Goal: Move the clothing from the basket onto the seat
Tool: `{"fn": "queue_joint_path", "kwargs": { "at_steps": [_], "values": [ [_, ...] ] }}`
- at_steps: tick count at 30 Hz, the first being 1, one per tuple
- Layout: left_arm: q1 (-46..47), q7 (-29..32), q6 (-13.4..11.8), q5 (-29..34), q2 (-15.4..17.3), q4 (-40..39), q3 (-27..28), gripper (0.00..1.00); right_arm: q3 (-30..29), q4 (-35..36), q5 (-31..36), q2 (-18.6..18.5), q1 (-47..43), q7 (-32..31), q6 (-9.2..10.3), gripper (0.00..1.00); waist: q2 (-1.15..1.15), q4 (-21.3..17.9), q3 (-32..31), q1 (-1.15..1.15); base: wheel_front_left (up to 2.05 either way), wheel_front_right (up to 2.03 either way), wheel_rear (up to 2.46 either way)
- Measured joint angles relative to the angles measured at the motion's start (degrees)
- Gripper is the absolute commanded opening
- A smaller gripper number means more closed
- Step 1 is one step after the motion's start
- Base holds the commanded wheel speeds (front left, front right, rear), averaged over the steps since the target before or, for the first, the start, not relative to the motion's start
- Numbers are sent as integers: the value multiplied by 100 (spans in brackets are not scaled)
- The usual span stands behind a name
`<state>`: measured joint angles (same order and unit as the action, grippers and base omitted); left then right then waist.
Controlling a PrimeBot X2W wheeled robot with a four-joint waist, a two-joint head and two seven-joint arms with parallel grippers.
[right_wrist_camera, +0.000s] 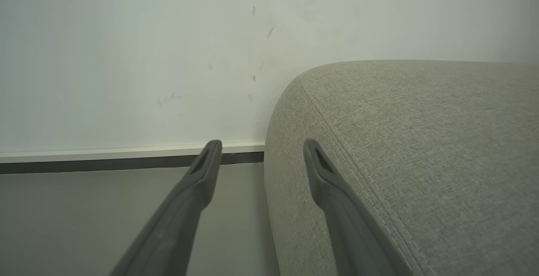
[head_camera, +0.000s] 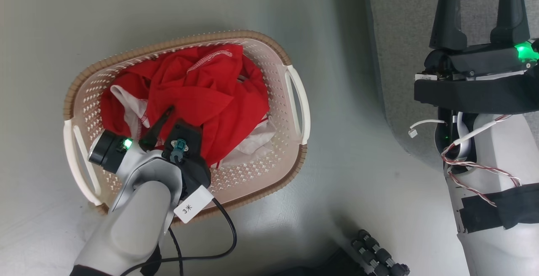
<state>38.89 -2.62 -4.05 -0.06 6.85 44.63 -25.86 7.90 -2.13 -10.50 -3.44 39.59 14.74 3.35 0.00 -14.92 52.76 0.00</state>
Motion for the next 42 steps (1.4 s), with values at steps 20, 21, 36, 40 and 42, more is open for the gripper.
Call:
{"fn": "queue_joint_path", "kwargs": {
  "at_steps": [20, 21, 36, 40, 42],
  "values": [
    [115, -438, 222, -63, -226, 465, -119, 0, -12, -425, -7, 15, -42, 0, 0, 100, 0, 71, -269, 0, 0, 0, 0],
    [115, -495, 256, -90, -250, 459, -121, 0, -19, -459, -5, 15, -51, -1, 0, 100, 0, 92, -308, 0, 0, 0, 0],
    [-91, -1129, 506, -749, -374, -65, 85, 0, -221, -1134, 48, -153, -540, -1, -34, 100, 0, 496, -1309, 0, 0, 0, 0],
    [-188, -1163, 561, -921, -379, -291, 140, 0, -279, -1278, 54, -185, -758, -1, -34, 100, 0, 610, -1626, -1, 0, 0, 0],
    [-188, -1166, 563, -955, -380, -413, 144, 0, -308, -1341, 55, -204, -868, -1, -34, 100, 0, 670, -1789, -1, 0, 0, 0]
  ]
}}
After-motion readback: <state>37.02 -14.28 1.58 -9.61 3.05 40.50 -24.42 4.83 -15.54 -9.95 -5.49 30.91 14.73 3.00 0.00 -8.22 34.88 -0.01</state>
